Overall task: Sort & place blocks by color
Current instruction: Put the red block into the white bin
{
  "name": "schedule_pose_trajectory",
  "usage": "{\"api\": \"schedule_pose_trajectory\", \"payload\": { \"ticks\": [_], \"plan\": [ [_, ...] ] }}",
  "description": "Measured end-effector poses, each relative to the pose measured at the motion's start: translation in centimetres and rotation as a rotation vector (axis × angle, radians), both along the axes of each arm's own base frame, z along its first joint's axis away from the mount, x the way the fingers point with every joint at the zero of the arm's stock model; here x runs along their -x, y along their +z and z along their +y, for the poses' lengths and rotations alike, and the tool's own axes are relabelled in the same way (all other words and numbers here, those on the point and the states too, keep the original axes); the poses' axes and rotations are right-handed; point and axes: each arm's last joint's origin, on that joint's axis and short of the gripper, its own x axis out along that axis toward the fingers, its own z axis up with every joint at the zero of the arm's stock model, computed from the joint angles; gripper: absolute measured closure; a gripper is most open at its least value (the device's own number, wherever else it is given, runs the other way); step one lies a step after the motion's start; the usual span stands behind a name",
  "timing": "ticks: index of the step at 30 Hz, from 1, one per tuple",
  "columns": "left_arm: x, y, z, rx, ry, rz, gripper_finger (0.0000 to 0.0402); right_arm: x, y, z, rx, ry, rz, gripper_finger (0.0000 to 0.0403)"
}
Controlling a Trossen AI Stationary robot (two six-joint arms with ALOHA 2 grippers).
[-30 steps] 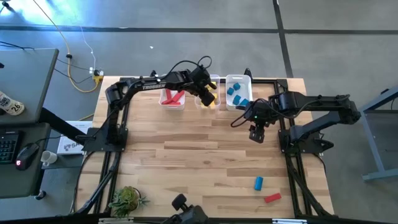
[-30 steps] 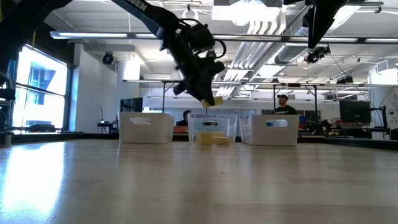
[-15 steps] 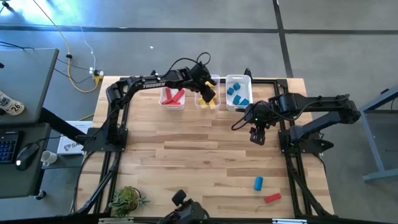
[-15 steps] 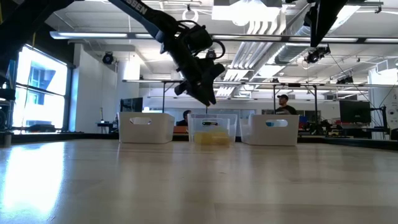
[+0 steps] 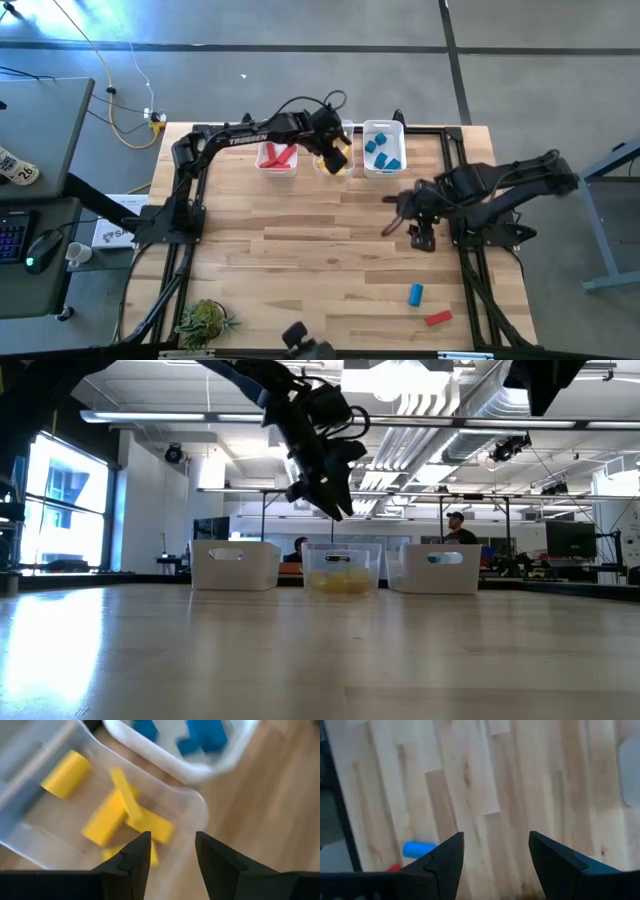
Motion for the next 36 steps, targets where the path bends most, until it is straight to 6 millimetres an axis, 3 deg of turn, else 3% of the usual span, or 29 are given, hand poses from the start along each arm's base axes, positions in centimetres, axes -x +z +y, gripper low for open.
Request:
{"api": "schedule_pose_trajectory", "payload": {
  "ticks": [7, 12, 22, 29, 36],
  "plan": [
    [-1.2, 1.7, -4.7, -0.032, -0.13, 0.018, 0.0259, 1.2, -0.2, 3.4, -0.015, 0.103, 0.026, 0.0192],
    [-1.0, 3.6, -7.6, -0.042, -0.185, 0.014, 0.0261, 1.5, -0.9, 6.1, -0.004, 0.155, 0.063, 0.0192],
    [0.8, 8.9, -12.8, -0.068, -0.263, -0.097, 0.0261, 1.1, -4.9, 12.4, 0.086, 0.311, 0.192, 0.0192],
    [1.9, 11.0, -14.6, -0.082, -0.292, -0.153, 0.0259, 0.9, -8.1, 16.0, 0.112, 0.399, 0.272, 0.0192],
    [2.0, 11.2, -14.9, -0.121, -0.269, -0.146, 0.0259, 1.7, -11.2, 19.3, 0.104, 0.459, 0.363, 0.0192]
  ]
}}
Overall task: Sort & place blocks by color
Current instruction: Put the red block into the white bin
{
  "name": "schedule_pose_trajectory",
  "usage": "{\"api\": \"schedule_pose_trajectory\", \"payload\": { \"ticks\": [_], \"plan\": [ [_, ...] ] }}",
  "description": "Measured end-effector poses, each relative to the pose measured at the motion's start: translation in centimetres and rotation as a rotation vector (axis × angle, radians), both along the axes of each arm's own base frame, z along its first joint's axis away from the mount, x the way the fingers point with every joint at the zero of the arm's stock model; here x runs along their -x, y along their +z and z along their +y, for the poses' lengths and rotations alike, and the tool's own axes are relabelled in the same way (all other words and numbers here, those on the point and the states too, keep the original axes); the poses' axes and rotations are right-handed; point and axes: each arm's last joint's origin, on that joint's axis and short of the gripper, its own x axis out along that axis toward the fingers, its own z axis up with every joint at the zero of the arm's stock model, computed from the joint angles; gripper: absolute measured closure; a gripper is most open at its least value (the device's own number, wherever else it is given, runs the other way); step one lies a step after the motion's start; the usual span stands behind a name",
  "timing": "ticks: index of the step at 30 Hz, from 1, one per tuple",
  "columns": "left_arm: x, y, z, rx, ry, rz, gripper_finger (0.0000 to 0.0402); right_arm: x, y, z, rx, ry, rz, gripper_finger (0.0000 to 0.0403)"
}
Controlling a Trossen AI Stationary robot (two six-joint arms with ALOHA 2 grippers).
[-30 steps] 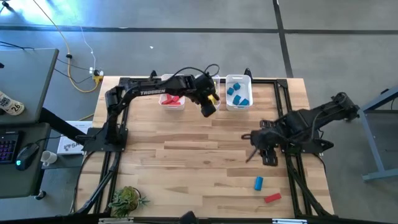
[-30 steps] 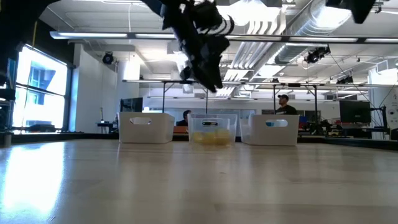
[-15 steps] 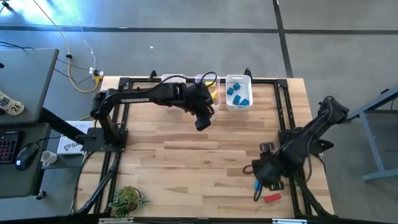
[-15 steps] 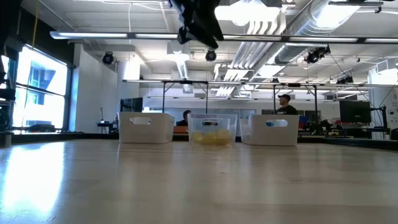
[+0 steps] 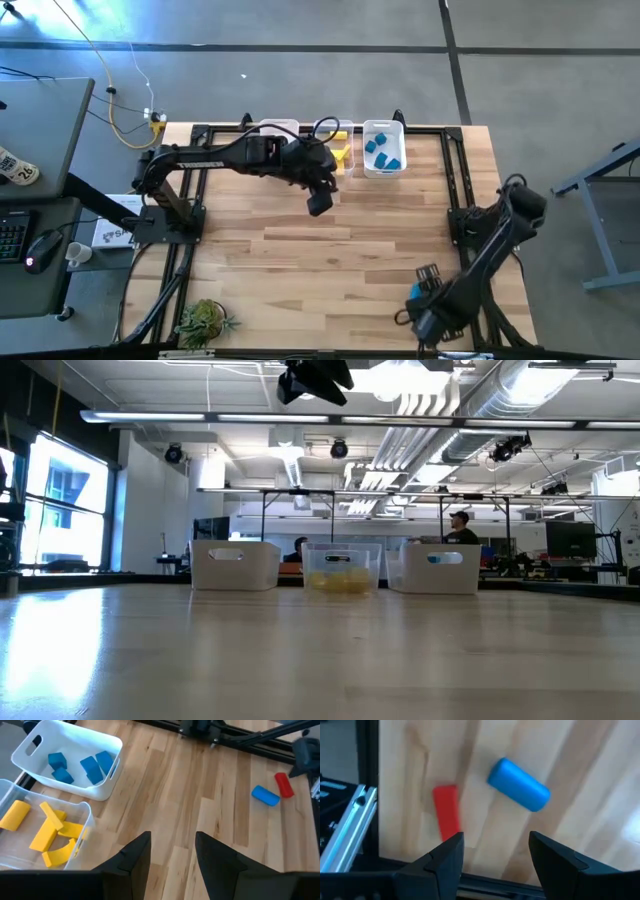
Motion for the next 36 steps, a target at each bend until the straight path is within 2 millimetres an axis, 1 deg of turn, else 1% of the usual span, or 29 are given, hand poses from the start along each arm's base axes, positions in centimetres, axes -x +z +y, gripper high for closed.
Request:
{"api": "schedule_pose_trajectory", "payload": {
  "ticks": [6, 12, 18, 32, 36],
  "plan": [
    [0.0, 0.0, 0.1, -0.012, 0.013, 0.002, 0.0259, 0.9, -2.3, 2.6, -0.02, 0.041, 0.026, 0.0192],
    [0.0, 0.0, 0.1, 0.004, 0.031, -0.003, 0.0259, 1.8, -4.0, 4.1, -0.001, 0.043, 0.051, 0.0192],
    [0.0, 0.0, 0.1, 0.015, 0.042, -0.006, 0.0259, 2.2, -5.3, 4.8, 0.035, 0.051, 0.062, 0.0192],
    [0.0, 0.0, 0.1, 0.016, 0.042, -0.005, 0.0259, 1.7, -8.6, 5.6, 0.085, 0.056, 0.1, 0.0192],
    [0.0, 0.0, 0.1, 0.016, 0.042, -0.005, 0.0259, 1.7, -9.0, 5.8, 0.074, 0.054, 0.114, 0.0209]
  ]
}}
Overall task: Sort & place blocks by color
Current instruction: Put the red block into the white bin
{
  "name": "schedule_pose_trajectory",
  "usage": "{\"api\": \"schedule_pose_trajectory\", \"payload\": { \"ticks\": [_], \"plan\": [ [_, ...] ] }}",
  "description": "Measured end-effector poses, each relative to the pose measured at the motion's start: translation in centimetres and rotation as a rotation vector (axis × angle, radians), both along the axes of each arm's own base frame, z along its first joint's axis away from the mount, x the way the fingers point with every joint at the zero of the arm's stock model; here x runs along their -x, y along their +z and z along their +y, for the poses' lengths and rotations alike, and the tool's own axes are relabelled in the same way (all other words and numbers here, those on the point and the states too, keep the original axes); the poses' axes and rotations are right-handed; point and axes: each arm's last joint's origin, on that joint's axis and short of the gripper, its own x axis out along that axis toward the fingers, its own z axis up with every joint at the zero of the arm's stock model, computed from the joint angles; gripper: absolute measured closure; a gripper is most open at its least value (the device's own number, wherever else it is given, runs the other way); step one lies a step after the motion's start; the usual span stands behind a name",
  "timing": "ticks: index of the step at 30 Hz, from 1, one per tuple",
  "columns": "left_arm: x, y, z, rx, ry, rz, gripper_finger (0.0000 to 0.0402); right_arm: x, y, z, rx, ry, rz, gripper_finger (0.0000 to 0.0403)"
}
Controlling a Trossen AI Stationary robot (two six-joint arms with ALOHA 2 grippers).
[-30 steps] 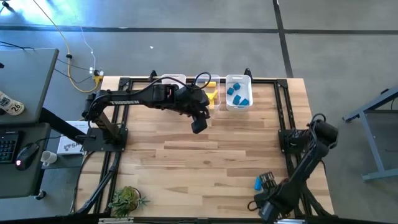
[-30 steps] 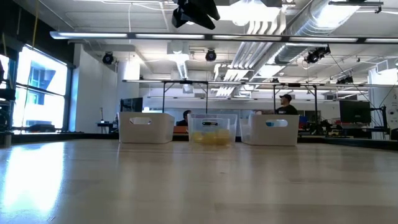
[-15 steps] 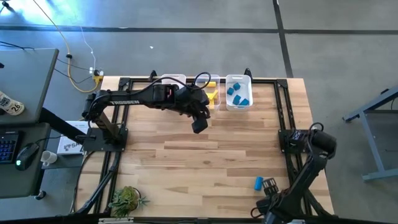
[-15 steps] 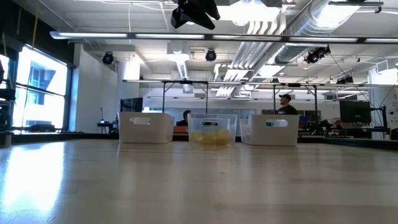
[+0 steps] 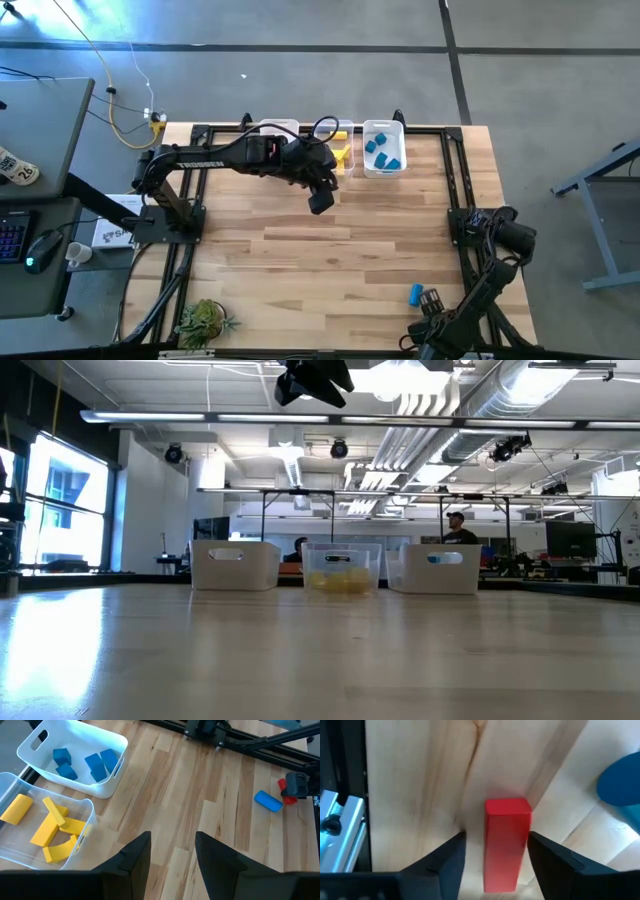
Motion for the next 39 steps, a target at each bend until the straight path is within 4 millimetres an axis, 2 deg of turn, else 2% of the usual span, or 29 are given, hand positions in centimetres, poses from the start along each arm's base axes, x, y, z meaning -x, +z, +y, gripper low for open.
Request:
{"api": "schedule_pose_trajectory", "payload": {
  "ticks": [3, 8, 16, 20, 31, 39],
  "plan": [
    [0.0, 0.0, 0.0, 0.0, 0.0, 0.001, 0.0259, 0.0, 0.0, 0.1, -0.01, -0.002, 0.007, 0.0244],
    [0.0, 0.0, 0.0, 0.0, 0.001, 0.0, 0.0259, 0.0, 0.0, 0.1, -0.023, -0.005, 0.022, 0.0331],
    [0.0, 0.0, 0.0, 0.001, 0.0, 0.0, 0.0259, -0.2, 0.1, 0.0, -0.01, -0.08, 0.028, 0.0332],
    [0.0, 0.0, 0.0, 0.001, 0.0, 0.001, 0.0259, -0.5, 0.9, -0.4, -0.006, -0.148, -0.008, 0.0332],
    [0.0, 0.0, 0.0, 0.009, -0.008, 0.0, 0.0259, -1.7, 5.7, -2.4, -0.005, -0.295, -0.324, 0.0332],
    [0.0, 0.0, 0.0, -0.003, -0.02, 0.004, 0.0259, -2.7, 10.4, -5.7, 0.052, -0.344, -0.659, 0.0332]
  ]
}}
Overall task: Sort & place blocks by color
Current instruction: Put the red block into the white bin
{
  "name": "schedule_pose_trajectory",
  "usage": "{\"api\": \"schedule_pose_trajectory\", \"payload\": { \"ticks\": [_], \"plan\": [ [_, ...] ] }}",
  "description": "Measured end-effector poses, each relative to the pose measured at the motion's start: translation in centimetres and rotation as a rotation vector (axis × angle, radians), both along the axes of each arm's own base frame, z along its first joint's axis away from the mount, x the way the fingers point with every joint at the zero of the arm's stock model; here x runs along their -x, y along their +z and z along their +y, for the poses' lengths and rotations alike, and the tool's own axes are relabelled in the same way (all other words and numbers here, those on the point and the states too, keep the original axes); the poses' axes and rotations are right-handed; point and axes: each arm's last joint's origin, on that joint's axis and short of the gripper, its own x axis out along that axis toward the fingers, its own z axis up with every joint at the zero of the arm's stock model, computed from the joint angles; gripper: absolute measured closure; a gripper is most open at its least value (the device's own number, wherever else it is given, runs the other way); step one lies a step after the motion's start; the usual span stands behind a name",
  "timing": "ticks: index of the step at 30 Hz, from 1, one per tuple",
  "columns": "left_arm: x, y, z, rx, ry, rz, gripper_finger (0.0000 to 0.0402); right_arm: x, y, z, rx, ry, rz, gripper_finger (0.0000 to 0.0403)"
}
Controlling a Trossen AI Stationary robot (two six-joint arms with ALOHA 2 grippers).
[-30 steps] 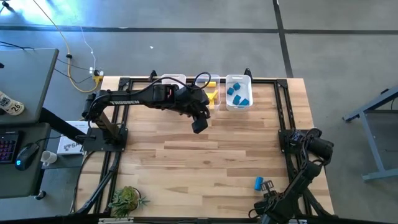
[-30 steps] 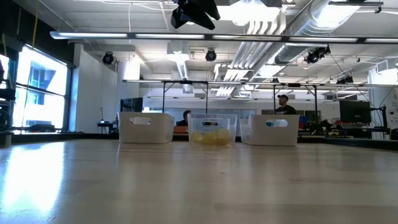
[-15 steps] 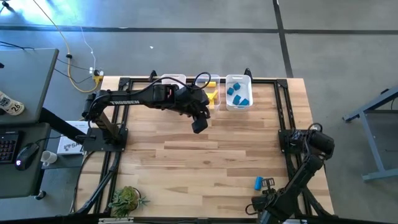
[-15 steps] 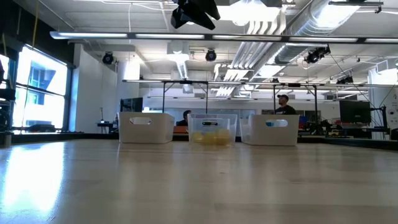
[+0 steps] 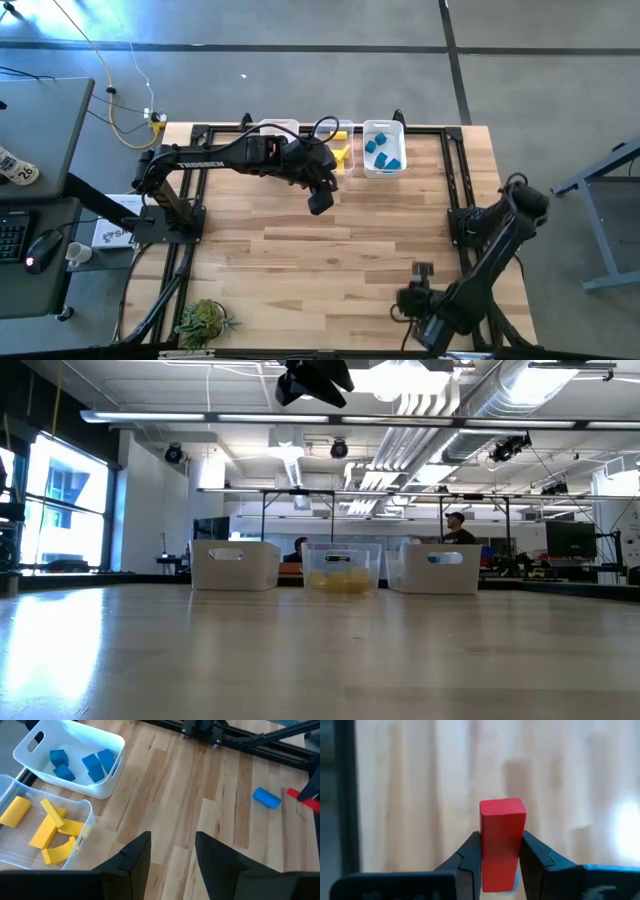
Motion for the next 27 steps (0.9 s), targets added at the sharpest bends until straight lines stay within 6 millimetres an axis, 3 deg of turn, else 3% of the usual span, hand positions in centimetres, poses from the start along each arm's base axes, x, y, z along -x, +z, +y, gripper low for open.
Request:
{"api": "schedule_pose_trajectory", "payload": {
  "ticks": [6, 12, 19, 27],
  "plan": [
    [-0.1, 0.0, -0.4, -0.039, -0.05, 0.01, 0.0259, -0.5, 4.2, -3.7, 0.088, -0.071, -0.247, 0.0332],
    [-0.3, 0.0, -1.4, -0.08, -0.122, 0.02, 0.0259, -0.8, 7.2, -7.0, 0.125, -0.127, -0.377, 0.0332],
    [-0.8, 0.3, -3.1, -0.173, -0.25, -0.012, 0.0259, -1.9, 9.0, -9.8, 0.182, -0.113, -0.431, 0.0332],
    [-1.6, 1.1, -4.8, -0.283, -0.364, -0.103, 0.0259, -4.4, 9.7, -12.1, 0.243, -0.053, -0.44, 0.0332]
  ]
}}
